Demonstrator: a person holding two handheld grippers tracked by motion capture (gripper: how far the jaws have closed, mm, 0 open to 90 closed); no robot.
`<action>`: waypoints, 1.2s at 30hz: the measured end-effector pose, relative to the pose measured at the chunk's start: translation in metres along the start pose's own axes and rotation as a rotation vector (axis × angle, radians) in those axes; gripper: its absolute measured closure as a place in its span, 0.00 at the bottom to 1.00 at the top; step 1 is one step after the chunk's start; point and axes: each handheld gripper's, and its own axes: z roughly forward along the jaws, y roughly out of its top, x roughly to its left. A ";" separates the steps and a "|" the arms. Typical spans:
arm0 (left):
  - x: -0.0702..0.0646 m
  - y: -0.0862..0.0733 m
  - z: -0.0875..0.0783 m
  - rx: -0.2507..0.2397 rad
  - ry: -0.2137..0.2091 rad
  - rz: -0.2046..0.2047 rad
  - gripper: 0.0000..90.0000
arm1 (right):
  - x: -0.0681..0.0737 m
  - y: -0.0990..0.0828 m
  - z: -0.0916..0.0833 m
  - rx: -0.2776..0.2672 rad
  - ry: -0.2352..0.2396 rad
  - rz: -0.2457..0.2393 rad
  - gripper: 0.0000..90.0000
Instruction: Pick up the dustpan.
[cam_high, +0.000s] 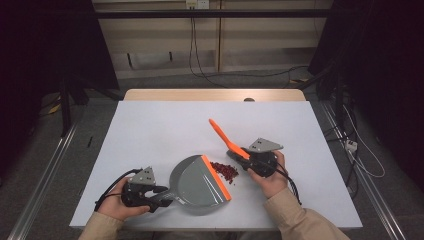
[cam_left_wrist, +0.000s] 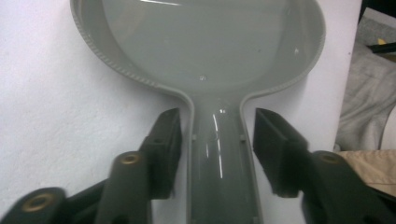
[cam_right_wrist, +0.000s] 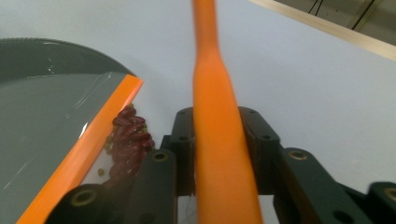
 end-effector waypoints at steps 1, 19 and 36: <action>0.000 0.000 0.000 0.001 0.000 0.003 0.56 | -0.002 -0.001 -0.001 0.000 -0.012 0.006 0.79; -0.001 0.002 0.002 0.002 -0.012 0.016 0.63 | 0.025 -0.003 0.005 -0.037 -0.040 0.070 0.79; -0.003 0.003 0.001 0.006 0.016 0.004 0.69 | 0.038 -0.003 0.008 -0.046 -0.049 0.091 0.78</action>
